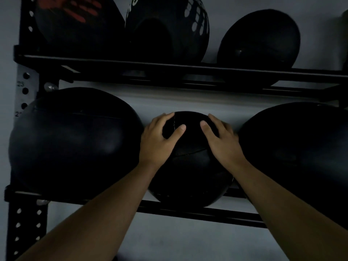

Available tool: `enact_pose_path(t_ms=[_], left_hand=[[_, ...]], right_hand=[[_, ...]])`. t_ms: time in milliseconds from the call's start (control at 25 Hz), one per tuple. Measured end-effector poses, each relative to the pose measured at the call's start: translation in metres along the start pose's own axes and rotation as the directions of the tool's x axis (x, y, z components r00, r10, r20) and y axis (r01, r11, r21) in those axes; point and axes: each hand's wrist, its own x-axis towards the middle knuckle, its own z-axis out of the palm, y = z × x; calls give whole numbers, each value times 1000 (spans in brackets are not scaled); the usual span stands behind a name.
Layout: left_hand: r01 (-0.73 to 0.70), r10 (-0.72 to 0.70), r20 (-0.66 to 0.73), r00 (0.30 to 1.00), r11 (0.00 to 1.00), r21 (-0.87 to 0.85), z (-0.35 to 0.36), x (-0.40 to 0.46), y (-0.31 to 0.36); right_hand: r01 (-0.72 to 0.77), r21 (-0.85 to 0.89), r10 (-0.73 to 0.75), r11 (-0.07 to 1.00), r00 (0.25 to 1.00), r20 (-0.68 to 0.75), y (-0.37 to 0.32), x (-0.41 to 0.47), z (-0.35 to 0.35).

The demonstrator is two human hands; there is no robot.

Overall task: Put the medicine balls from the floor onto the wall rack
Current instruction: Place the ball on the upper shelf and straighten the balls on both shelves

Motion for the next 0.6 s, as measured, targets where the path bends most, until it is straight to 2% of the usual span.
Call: enact_pose_path(t_ms=[120, 320, 480, 600], left_hand=[[17, -19, 34, 999, 999, 47, 1, 11, 0], [14, -52, 157, 986, 971, 238, -7, 10, 10], [-80, -79, 287, 955, 860, 503, -39, 8, 18], [-136, -38, 269, 962, 789, 599, -80, 16, 22]], right_hand=[[-3, -1, 3, 1000, 999, -48, 1, 8, 3], [-2, -16, 1, 1000, 998, -60, 7, 10, 4], [-6, -97, 0, 995, 998, -60, 2, 9, 3], [12, -218, -47, 976, 987, -154, -16, 2, 8]])
